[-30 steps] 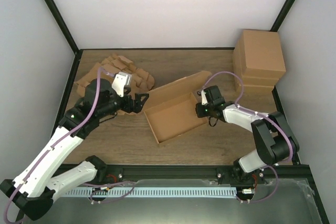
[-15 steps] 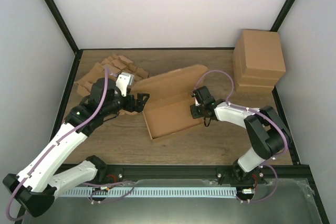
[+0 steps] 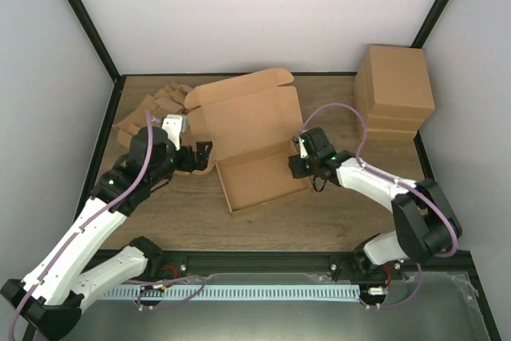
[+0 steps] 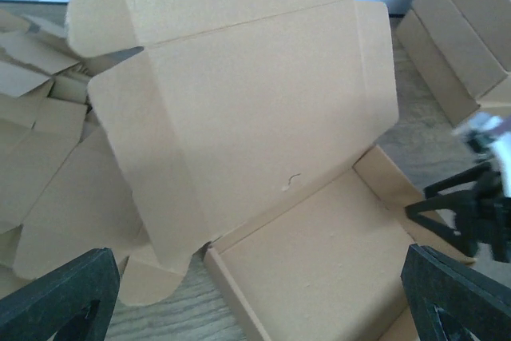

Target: Fold the paper box

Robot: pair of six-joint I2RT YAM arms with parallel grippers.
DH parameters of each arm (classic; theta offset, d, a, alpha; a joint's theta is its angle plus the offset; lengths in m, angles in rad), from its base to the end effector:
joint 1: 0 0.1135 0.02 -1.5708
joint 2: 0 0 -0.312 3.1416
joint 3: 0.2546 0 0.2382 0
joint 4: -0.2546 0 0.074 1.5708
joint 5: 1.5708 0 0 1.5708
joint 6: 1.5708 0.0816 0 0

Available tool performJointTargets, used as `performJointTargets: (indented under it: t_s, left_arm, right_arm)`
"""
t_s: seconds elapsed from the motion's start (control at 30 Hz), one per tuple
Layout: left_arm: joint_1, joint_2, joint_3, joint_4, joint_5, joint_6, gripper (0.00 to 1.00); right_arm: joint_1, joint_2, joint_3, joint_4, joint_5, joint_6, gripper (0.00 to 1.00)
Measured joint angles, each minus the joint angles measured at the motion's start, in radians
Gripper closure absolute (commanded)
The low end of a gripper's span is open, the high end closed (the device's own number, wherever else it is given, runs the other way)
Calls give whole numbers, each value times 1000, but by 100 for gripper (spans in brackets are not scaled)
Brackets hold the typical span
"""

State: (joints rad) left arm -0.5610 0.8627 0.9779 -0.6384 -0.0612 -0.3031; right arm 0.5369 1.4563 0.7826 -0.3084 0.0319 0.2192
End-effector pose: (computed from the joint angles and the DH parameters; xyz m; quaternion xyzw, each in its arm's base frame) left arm 0.1498 -0.0883 0.3589 0.0961 0.8603 -0.1853 0.4651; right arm 0.2491 0.1452 0.1972 -0.1468 0.9456 0.0929 0.2752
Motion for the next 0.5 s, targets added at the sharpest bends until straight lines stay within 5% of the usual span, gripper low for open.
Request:
performJointTargets:
  t_s: [0.2,0.5]
  left_arm:
    - [85,8,-18,-4,11,-37,0]
    - [386,220,-28,73,295,-71,0]
  right_arm:
    - [-102,-139,5,1,-197,-29,27]
    - [-283,-87,200,-19,-443,-61,10]
